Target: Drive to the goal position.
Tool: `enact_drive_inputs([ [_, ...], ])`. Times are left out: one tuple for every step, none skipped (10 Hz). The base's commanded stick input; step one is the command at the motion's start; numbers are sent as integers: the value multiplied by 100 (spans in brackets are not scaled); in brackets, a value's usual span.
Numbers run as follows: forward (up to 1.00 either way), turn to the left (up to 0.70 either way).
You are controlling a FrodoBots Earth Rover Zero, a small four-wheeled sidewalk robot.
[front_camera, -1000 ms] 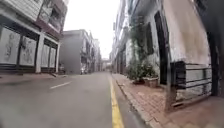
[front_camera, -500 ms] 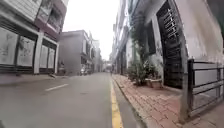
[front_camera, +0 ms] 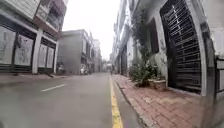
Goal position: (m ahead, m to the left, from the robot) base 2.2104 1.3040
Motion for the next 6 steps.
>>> enact_drive_inputs([
  [47,1],
  [47,1],
  [47,1],
  [47,1],
  [47,1],
  [47,1],
])
